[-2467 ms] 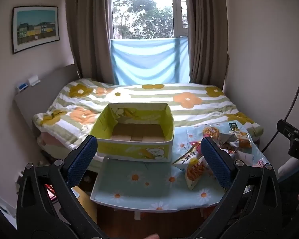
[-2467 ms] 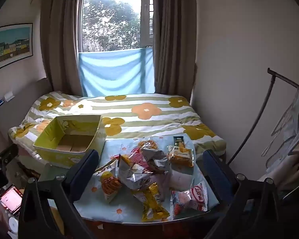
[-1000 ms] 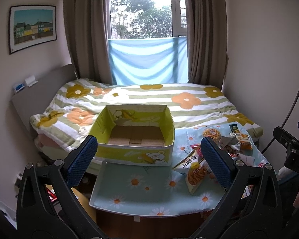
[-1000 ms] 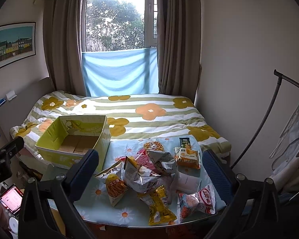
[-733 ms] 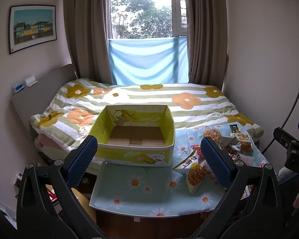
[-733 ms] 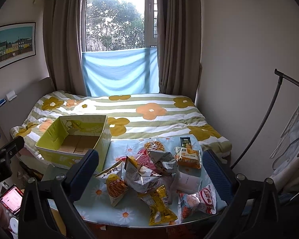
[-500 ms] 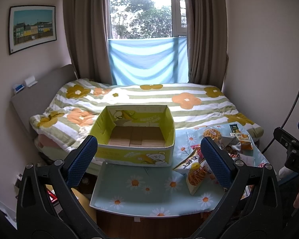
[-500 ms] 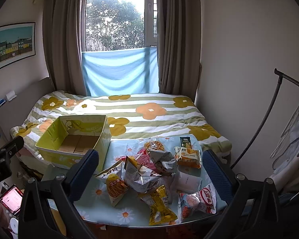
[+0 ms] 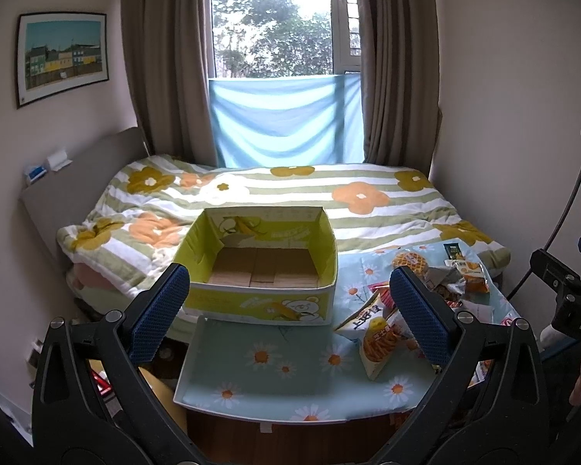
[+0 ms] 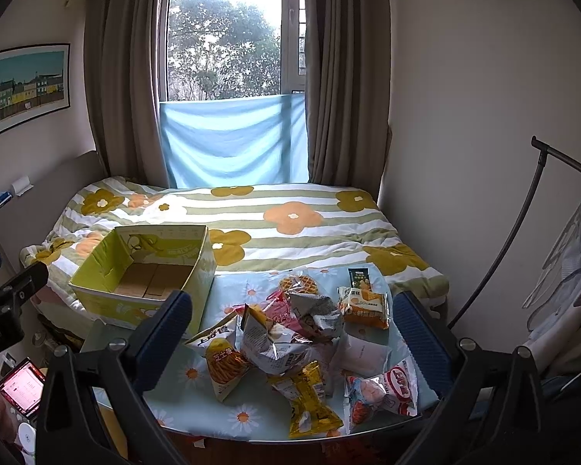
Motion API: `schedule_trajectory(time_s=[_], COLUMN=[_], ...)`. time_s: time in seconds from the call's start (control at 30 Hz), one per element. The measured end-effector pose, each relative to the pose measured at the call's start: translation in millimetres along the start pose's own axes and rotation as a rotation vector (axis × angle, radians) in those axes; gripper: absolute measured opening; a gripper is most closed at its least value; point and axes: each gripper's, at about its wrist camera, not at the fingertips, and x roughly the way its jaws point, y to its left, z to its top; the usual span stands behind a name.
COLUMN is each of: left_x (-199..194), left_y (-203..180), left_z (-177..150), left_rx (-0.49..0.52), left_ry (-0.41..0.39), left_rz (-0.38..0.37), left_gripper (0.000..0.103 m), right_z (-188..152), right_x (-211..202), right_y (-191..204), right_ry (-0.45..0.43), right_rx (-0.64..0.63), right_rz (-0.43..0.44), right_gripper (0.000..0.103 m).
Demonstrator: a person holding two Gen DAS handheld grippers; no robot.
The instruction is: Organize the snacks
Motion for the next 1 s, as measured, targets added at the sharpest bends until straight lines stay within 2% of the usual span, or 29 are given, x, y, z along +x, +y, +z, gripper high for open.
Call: schedule_trajectory(time_s=[1.0], left_x=[-4.4], left_y=[-1.4], left_z=[-2.9], left_rx=[-0.004], left_ry=[0.009], left_rz=[0.004], left_gripper=[0.102], right_z=[-3.6], right_x=[-8.4], right_y=[-4.5], right_ry=[-0.013], right_rx=[-0.006], right_rz=[0.015], right_gripper=[0.103])
